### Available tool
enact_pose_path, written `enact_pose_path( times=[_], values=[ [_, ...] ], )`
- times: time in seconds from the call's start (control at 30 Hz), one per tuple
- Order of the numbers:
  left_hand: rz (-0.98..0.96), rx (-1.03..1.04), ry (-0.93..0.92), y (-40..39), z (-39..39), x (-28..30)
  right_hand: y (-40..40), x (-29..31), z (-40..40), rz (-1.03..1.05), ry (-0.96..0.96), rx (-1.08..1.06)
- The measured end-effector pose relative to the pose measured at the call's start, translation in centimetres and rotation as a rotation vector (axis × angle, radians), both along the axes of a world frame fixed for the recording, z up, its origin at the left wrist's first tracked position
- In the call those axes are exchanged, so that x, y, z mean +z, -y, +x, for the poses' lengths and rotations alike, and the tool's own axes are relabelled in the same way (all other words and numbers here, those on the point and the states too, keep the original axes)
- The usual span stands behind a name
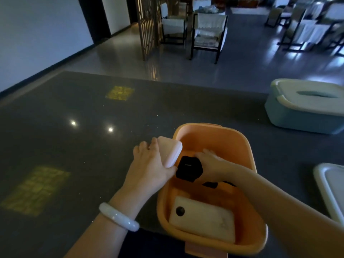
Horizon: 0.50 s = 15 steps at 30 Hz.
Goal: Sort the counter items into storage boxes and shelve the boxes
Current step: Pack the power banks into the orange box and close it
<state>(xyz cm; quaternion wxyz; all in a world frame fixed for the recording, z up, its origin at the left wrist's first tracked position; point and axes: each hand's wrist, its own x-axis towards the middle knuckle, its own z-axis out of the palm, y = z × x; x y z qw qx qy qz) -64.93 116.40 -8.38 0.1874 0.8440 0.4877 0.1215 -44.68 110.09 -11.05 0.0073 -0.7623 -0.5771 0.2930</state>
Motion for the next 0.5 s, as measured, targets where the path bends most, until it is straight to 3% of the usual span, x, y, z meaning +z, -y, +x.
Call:
enact_pose_path(
  times=[0.23,0.5],
  values=[
    [0.008,-0.002,-0.052,-0.1,0.5,-0.1,-0.1,-2.4,-0.8,-0.105,0.068,0.030],
    [-0.003,0.033,-0.068,0.1,0.6,-0.3,-0.3,-2.6,-0.2,-0.105,-0.068,-0.024]
  ],
)
